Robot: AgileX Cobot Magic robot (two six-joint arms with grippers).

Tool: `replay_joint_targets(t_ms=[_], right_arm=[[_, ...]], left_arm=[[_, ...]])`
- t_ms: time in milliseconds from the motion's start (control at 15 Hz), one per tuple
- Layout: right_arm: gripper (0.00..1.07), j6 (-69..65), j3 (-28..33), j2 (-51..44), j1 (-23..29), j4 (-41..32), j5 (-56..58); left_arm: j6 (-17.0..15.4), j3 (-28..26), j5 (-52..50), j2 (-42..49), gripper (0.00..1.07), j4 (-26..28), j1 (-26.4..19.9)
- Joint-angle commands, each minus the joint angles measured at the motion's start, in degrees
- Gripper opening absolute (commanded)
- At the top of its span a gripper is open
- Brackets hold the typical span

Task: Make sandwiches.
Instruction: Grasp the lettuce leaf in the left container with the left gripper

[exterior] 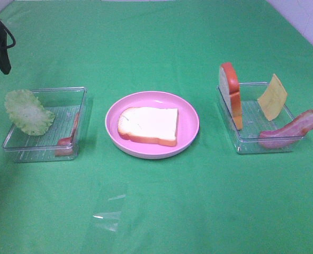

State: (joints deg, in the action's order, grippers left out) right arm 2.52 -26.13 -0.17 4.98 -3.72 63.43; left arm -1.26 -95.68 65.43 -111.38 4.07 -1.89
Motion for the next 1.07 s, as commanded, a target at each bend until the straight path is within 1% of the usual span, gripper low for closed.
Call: replay_joint_targets(t_ms=[67, 333, 400, 600, 733, 867, 933, 1067], right_arm=[[0.93, -0.2, 0.2, -1.5, -0.3, 0.5, -0.2], [0.93, -0.3, 0.2, -1.5, -0.3, 0.5, -0.2], [0.93, -0.5, 0.2, -1.5, -0.3, 0.5, -0.2], [0.93, -0.5, 0.2, -1.5, -0.3, 0.5, -0.2], [0.93, -0.5, 0.2, -1.5, -0.3, 0.5, -0.2], [0.93, -0.5, 0.2, -1.5, -0.3, 0.5, -0.2], [0.93, -0.5, 0.2, -1.5, -0.3, 0.5, -0.2], [0.93, -0.5, 0.2, -1.5, -0.3, 0.5, -0.2]], left_arm=[[0.3, 0.3, -2.1, -2.6, 1.02, 0.6, 0.1], [0.4, 0.3, -6.3, -7.9, 1.02, 3.2, 0.1], [1.3, 0.3, -7.0, -9.3, 1.02, 4.2, 0.1], [5.2, 0.3, -8.8, -13.1, 1.02, 8.6, 0.1], [6.2, 0.3, -9.4, -14.0, 1.02, 9.6, 0.1], [6.5, 0.3, -10.4, -14.4, 1.02, 9.6, 0.1], [6.5, 0.3, -10.6, -14.4, 1.01, 9.6, 0.1], [6.5, 0.3, -10.4, -14.4, 0.93, 9.7, 0.1]])
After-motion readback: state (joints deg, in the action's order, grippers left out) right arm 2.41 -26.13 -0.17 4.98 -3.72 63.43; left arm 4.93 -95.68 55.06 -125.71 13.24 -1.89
